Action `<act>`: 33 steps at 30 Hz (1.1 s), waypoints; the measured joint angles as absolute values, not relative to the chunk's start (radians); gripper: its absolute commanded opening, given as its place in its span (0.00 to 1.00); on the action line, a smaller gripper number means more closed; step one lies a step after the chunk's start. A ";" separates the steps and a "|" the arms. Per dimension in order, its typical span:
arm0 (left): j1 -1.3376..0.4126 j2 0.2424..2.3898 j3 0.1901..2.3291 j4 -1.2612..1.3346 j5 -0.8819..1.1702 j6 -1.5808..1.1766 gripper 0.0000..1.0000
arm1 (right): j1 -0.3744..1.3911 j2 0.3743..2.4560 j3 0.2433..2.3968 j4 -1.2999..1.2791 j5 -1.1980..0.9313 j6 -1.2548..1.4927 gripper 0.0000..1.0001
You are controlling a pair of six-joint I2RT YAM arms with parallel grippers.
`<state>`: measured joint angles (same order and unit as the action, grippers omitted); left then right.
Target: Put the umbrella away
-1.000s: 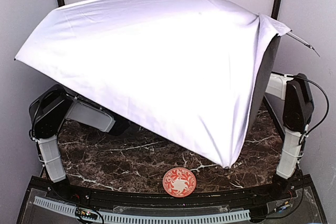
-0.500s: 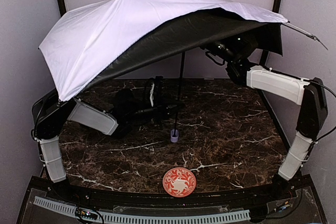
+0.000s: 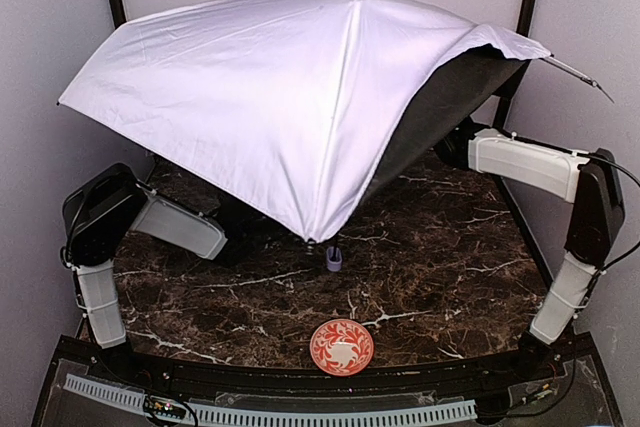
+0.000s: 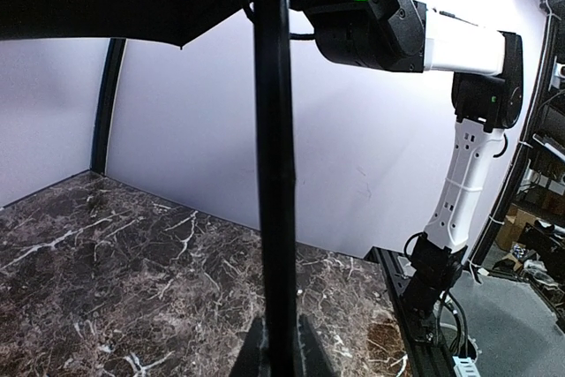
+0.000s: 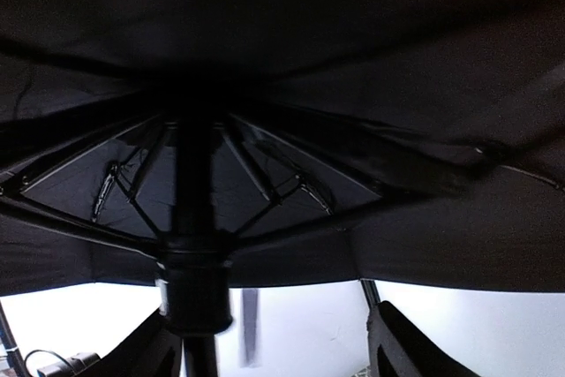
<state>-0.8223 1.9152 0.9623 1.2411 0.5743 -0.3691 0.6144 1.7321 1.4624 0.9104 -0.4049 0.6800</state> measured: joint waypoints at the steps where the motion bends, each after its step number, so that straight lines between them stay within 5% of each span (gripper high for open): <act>1: -0.822 1.916 0.962 1.238 0.574 -0.369 0.00 | 0.614 1.731 1.460 0.912 -0.401 0.676 0.76; 6: -0.823 1.919 0.962 1.232 0.566 -0.369 0.00 | 0.614 1.729 1.460 0.912 -0.402 0.654 0.83; 11: -0.823 1.919 0.962 1.233 0.563 -0.370 0.00 | 0.614 1.724 1.460 0.913 -0.403 0.646 0.69; 15: -0.823 1.919 0.962 1.234 0.564 -0.371 0.00 | 0.614 1.722 1.459 0.926 -0.405 0.647 0.70; 21: -0.823 1.919 0.962 1.234 0.564 -0.371 0.00 | 0.609 1.722 1.459 0.931 -0.414 0.651 0.52; 25: -0.823 1.919 0.962 1.234 0.566 -0.371 0.00 | 0.604 1.722 1.459 0.942 -0.415 0.664 0.69; 33: -0.823 1.922 0.962 1.243 0.572 -0.381 0.00 | 0.597 1.722 1.459 0.952 -0.402 0.675 0.39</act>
